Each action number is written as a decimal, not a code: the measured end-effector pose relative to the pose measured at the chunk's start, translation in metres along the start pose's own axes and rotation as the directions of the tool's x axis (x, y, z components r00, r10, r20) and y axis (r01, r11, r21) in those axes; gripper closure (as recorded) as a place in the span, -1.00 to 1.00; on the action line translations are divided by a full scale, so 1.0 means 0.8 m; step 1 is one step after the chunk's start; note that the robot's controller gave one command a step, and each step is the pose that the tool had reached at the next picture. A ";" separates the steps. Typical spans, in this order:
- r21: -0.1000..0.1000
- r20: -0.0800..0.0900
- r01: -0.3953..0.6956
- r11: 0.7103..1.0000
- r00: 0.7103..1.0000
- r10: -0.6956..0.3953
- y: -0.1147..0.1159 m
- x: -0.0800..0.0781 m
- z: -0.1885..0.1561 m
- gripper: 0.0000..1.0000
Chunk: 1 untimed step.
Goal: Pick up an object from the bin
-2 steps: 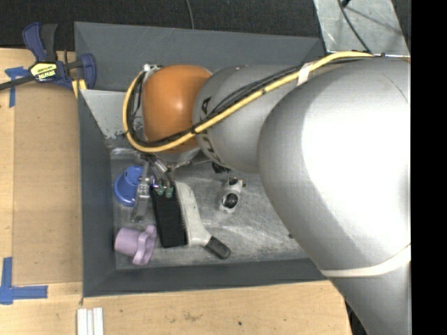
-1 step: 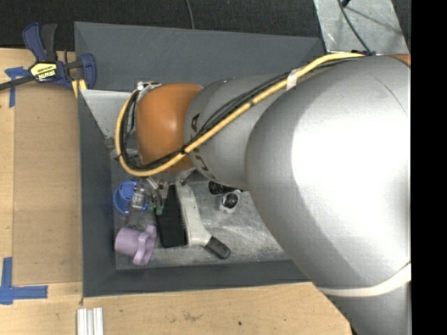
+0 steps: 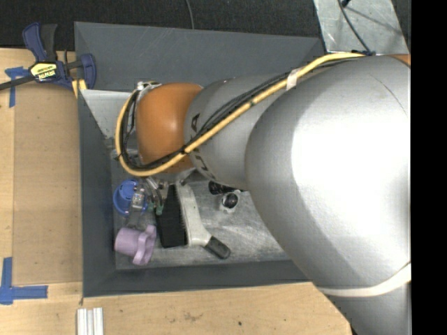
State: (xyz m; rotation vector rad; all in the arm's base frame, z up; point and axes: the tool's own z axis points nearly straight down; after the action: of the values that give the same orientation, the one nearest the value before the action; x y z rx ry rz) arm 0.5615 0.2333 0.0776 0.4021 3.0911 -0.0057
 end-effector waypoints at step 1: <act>0.003 -0.008 0.001 1.000 1.000 -0.001 -0.001 0.002 -0.004 1.00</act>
Offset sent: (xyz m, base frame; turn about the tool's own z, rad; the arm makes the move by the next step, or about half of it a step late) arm 0.0001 0.0000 0.0218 0.0000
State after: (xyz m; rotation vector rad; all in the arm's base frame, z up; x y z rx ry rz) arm 0.5601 0.2329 0.0807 0.4022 3.0992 -0.0086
